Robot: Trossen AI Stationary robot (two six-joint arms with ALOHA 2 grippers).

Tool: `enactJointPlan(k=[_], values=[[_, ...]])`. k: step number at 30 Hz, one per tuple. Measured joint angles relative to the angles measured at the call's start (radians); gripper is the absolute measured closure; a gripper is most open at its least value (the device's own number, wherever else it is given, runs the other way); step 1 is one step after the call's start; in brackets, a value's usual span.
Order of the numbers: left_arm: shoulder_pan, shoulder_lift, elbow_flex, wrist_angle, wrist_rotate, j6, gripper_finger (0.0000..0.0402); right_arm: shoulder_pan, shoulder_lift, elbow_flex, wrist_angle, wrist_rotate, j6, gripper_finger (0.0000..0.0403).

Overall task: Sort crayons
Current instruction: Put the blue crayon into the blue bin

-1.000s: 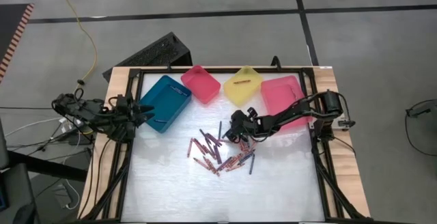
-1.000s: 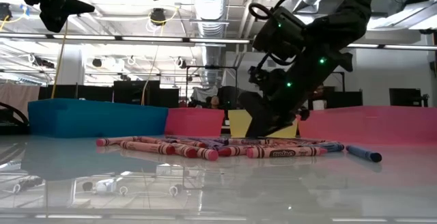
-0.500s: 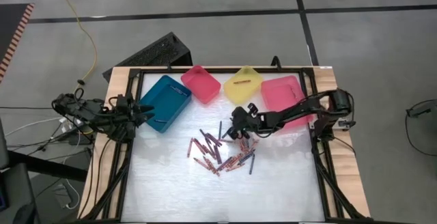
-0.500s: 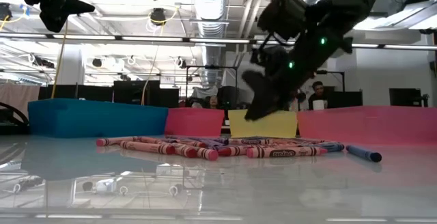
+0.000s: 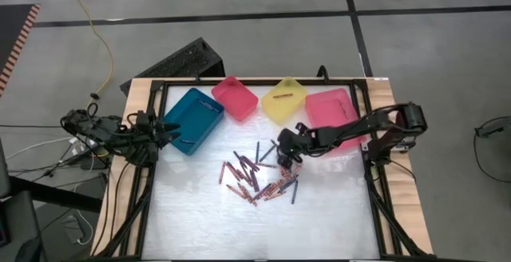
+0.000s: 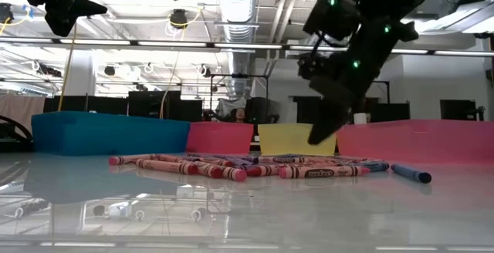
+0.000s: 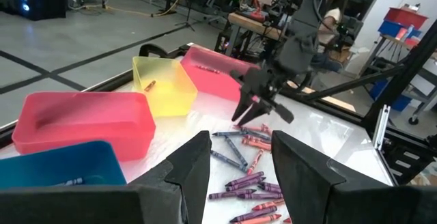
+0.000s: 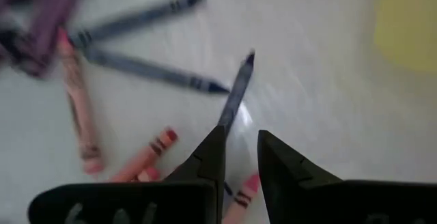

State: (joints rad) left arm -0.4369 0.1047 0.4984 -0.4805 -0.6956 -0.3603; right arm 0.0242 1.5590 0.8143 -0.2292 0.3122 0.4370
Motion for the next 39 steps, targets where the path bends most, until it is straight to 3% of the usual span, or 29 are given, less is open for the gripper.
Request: enactJointPlan(k=[6, 28, 39], values=[[0.000, 0.000, 0.000, 0.000, -0.001, 0.000, 0.0256, 0.009, 0.051, 0.000, 0.008, -0.001, 0.000, 0.0321], [0.000, 0.000, 0.000, -0.002, -0.005, 0.001, 0.0256, 0.002, 0.044, 0.000, 0.043, -0.021, 0.000, 0.0319], [0.000, 0.000, 0.000, -0.002, -0.004, 0.001, 0.0256, 0.009, 0.044, 0.000, 0.049, -0.029, 0.000, 0.0247]])
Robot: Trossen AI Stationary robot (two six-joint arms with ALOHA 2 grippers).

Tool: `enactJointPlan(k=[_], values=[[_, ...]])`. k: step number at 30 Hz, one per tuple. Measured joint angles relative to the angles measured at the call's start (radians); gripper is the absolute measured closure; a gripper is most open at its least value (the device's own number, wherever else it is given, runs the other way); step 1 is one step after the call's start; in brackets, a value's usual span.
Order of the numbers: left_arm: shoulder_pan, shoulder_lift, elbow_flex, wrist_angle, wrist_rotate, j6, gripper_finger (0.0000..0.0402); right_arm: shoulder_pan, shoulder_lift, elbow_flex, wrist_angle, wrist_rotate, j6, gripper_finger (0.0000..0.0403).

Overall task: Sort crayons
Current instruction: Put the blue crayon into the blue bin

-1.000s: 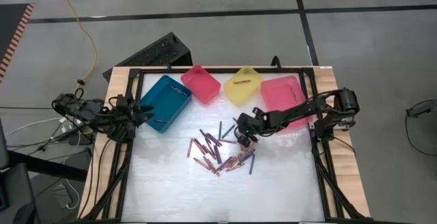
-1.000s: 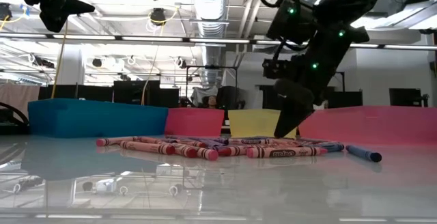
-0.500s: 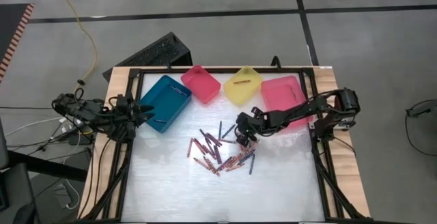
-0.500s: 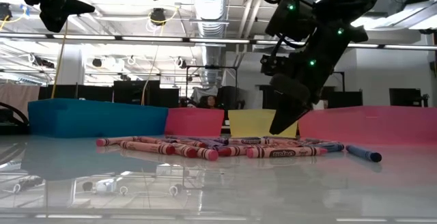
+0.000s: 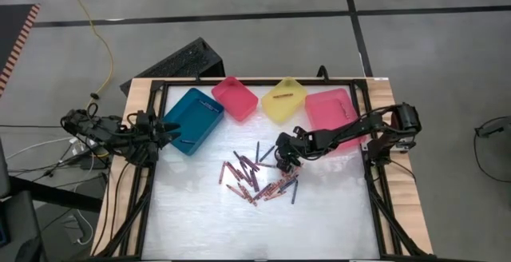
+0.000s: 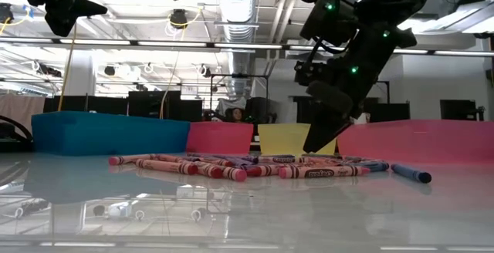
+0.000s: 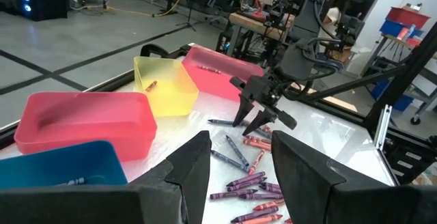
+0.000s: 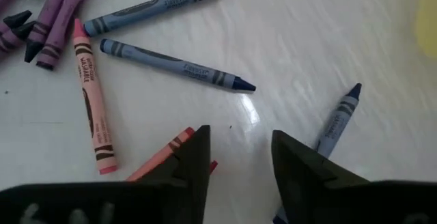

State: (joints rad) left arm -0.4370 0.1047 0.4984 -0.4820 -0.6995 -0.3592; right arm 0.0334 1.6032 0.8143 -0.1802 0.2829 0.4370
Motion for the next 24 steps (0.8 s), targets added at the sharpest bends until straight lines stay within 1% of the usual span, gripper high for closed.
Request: enactJointPlan(k=[4, 7, 17, 24], values=[[0.000, 0.000, 0.000, 0.000, 0.000, 0.000, 0.0256, -0.001, 0.000, 0.000, 0.001, -0.026, 0.000, 0.0225], [0.000, 0.000, 0.000, 0.000, -0.001, 0.001, 0.0256, -0.001, 0.000, 0.000, 0.002, -0.035, 0.001, 0.0220], [0.000, 0.000, 0.000, -0.009, -0.014, 0.001, 0.0256, -0.002, 0.000, 0.000, 0.005, -0.035, 0.034, 0.0230], [0.000, 0.000, 0.000, -0.010, -0.023, 0.001, 0.0256, -0.002, 0.000, 0.000, 0.062, -0.035, 0.030, 0.0232]])
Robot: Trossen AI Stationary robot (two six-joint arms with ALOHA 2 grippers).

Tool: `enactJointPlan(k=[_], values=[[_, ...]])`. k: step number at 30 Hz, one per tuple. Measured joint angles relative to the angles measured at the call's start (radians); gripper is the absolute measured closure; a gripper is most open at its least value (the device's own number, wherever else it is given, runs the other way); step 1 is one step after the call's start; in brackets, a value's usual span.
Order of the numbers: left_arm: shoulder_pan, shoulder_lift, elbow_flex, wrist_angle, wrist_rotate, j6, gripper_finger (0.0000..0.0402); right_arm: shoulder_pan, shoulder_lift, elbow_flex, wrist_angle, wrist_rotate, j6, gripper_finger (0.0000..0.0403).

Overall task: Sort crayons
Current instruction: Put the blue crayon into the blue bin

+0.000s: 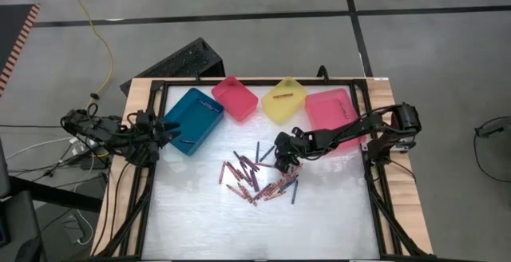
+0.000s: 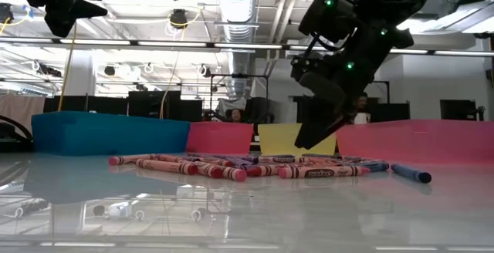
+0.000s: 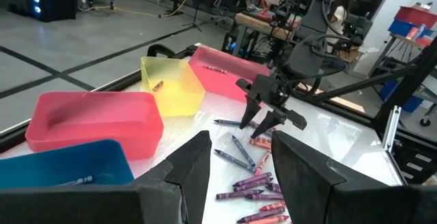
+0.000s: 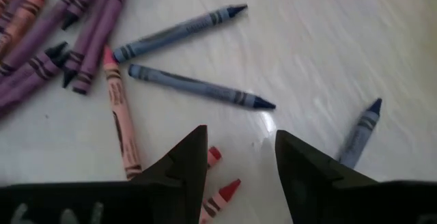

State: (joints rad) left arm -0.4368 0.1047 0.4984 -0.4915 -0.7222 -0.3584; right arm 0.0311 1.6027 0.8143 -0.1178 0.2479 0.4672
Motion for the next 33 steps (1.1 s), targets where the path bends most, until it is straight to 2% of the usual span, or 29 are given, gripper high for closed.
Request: enactJointPlan(k=[8, 22, 33], values=[[0.000, 0.000, 0.000, 0.000, 0.000, -0.001, 0.0256, -0.001, 0.000, 0.000, 0.024, -0.003, -0.004, 0.0232], [0.000, 0.000, 0.000, 0.005, 0.000, -0.002, 0.0256, -0.001, 0.000, 0.000, -0.053, 0.013, 0.014, 0.0233], [0.000, 0.000, 0.000, 0.004, 0.000, -0.002, 0.0256, -0.044, 0.000, 0.000, -0.090, 0.043, 0.059, 0.0233]])
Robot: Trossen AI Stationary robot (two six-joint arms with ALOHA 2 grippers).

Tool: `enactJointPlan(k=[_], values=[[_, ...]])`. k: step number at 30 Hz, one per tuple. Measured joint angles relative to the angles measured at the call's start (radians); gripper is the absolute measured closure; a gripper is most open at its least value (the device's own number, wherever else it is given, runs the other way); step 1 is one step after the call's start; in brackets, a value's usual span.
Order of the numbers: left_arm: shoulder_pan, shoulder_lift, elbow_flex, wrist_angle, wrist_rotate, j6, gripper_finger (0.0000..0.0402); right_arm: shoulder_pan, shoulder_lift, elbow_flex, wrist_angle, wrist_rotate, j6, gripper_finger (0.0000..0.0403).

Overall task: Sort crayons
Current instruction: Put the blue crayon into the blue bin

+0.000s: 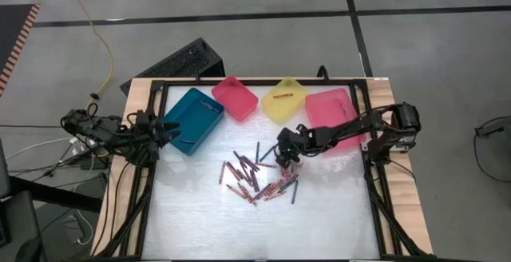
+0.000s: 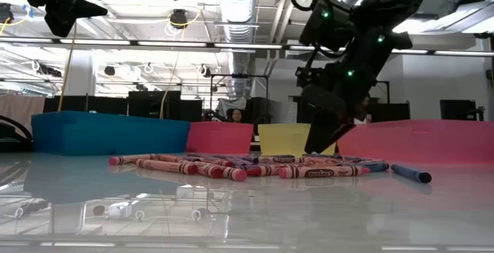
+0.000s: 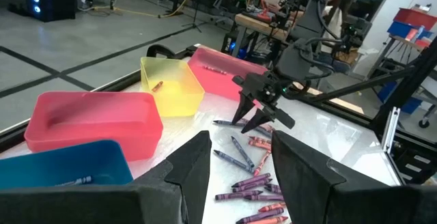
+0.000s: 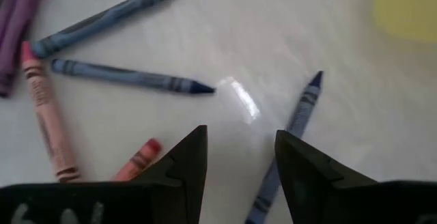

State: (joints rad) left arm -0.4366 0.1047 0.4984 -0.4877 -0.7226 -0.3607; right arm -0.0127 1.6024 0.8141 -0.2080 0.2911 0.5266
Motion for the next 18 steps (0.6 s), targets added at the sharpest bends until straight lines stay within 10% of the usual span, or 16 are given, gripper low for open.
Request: enactJointPlan(k=[18], values=[[0.000, 0.000, 0.000, -0.002, 0.000, -0.002, 0.0256, -0.040, 0.037, 0.088, -0.219, 0.049, 0.023, 0.0233]])
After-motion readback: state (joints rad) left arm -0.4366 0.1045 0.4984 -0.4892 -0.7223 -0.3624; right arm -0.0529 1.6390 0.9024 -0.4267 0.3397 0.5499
